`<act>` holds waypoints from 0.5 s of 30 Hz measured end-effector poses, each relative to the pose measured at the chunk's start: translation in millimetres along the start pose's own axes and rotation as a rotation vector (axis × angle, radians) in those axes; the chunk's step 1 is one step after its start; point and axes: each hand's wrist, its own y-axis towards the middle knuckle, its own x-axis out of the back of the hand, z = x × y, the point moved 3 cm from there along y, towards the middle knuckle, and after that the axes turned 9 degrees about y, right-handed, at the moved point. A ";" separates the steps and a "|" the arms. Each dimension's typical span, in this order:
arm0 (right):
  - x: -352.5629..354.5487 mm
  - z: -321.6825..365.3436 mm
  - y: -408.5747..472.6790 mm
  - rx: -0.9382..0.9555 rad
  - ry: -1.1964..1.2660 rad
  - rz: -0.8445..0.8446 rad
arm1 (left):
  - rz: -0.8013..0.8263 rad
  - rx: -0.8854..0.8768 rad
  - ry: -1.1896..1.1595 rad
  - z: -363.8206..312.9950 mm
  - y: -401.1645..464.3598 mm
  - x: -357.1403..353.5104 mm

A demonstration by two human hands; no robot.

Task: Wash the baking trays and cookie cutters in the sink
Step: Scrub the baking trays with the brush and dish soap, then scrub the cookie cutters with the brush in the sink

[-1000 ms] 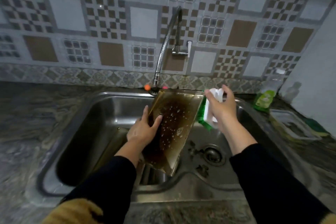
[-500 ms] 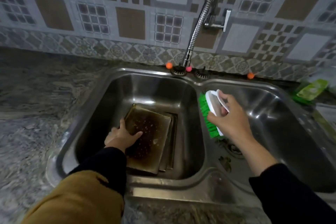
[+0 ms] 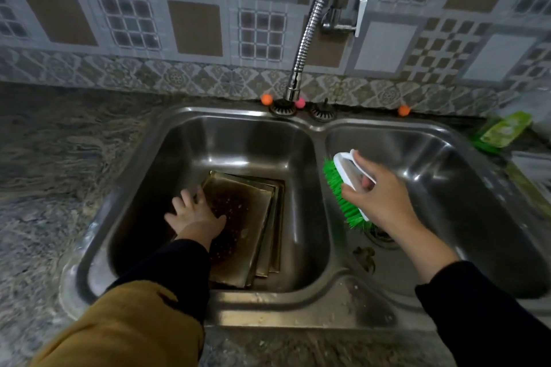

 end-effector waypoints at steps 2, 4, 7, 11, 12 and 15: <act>7.7 -4.5 0.5 -0.014 0.010 0.007 | -0.037 -0.067 -0.025 -21.5 -5.6 14.9; 17.1 -9.2 0.9 -0.036 0.026 0.007 | -0.079 -0.163 -0.054 -52.5 -13.7 30.7; 33.9 -18.9 2.0 -0.061 0.040 -0.013 | -0.202 -0.348 -0.156 -108.2 -32.4 52.7; 57.4 -37.9 6.0 -0.096 0.052 -0.042 | -0.344 -0.667 -0.190 -187.4 -64.8 73.1; 62.7 -44.5 8.2 -0.093 0.049 -0.047 | -0.340 -0.741 -0.168 -206.5 -71.9 74.7; 77.0 -66.1 14.8 -0.097 0.073 -0.042 | -0.227 -0.858 -0.092 -256.9 -85.2 65.4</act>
